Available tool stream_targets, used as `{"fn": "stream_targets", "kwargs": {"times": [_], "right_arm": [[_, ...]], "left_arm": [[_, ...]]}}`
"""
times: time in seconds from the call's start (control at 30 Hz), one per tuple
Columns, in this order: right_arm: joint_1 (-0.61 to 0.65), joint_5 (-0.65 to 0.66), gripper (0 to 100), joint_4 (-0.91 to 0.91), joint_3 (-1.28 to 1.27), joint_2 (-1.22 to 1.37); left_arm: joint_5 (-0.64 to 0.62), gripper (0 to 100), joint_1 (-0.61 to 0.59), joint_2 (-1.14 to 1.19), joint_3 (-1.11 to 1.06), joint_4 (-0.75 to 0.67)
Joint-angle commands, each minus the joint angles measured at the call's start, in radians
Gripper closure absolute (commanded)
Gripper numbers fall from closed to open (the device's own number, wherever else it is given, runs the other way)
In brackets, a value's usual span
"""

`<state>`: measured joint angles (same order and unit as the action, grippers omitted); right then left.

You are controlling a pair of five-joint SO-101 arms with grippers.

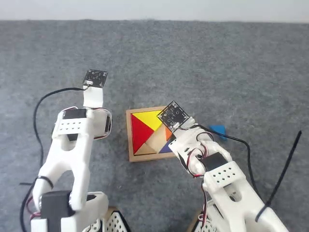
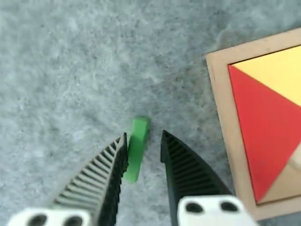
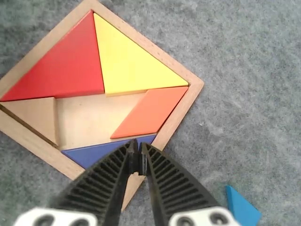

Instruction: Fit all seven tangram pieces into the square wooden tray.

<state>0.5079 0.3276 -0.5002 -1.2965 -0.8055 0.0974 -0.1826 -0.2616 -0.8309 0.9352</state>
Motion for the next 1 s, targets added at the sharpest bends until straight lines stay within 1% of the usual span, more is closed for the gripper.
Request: {"fn": "stream_targets", "kwargs": {"times": [0.0,0.13,0.33,0.4,0.5,0.8,0.97], "right_arm": [[-0.002,0.0,98.7,0.019,0.021,0.001],[-0.002,0.0,98.7,0.018,0.023,0.001],[-0.002,0.002,98.7,0.018,0.025,-0.001],[-0.002,0.023,98.8,0.018,0.025,-0.001],[-0.002,0.026,98.9,0.018,0.025,-0.001],[-0.002,0.026,98.9,0.018,0.021,-0.001],[-0.002,0.025,98.9,0.018,0.02,-0.001]], "left_arm": [[-0.012,89,0.011,-0.038,0.004,-0.014],[-0.011,89,0.009,-0.038,-0.016,-0.021],[-0.003,89,0.002,-0.038,-0.087,-0.11],[0.0,89,0.002,-0.038,-0.101,-0.129],[0.025,89,0.002,-0.038,-0.102,-0.129],[0.026,89,0.0,-0.038,-0.105,-0.13],[0.026,89,-0.049,-0.038,-0.102,-0.133]]}}
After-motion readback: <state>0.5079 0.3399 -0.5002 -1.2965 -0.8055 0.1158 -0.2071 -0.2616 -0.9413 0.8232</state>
